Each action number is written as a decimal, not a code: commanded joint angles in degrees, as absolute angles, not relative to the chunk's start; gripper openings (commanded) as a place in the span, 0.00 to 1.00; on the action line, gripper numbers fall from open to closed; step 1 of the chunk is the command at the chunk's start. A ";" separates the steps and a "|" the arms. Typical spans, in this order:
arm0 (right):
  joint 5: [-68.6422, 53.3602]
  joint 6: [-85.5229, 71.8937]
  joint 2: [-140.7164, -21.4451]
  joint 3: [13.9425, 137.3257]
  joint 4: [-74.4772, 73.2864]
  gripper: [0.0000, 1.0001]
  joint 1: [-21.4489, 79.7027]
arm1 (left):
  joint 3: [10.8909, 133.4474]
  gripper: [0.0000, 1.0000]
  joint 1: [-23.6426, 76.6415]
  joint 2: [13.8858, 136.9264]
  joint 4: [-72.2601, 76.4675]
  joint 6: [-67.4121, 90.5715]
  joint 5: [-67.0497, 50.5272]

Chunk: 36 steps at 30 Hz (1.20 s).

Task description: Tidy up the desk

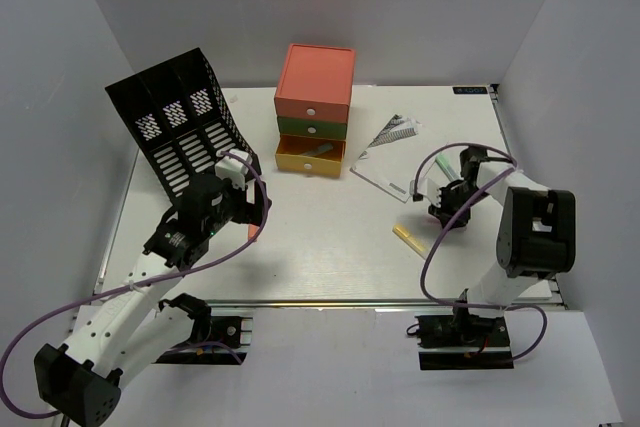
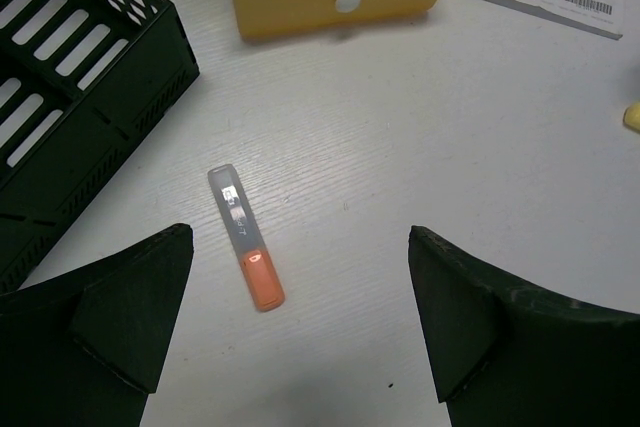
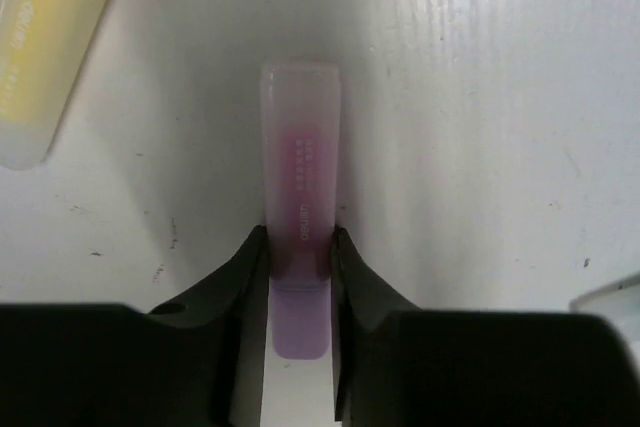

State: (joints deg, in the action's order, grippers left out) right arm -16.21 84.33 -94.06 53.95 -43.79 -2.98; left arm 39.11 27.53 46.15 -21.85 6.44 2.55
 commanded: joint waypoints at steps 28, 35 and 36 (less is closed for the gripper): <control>-1.77 44.47 -113.90 101.85 -19.70 0.00 39.37 | 39.02 0.98 27.33 54.40 -21.36 5.71 5.18; 1.39 47.19 -120.05 104.68 -18.03 0.24 39.81 | 38.94 0.98 27.33 54.58 -21.27 5.80 5.45; 2.02 47.37 -120.23 104.59 -17.76 0.33 39.64 | 38.94 0.98 27.33 54.58 -21.10 5.80 5.45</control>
State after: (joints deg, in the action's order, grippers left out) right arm -1.85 46.78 -120.38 102.35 -21.74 39.83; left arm 39.03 27.53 54.94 -21.85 6.28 4.58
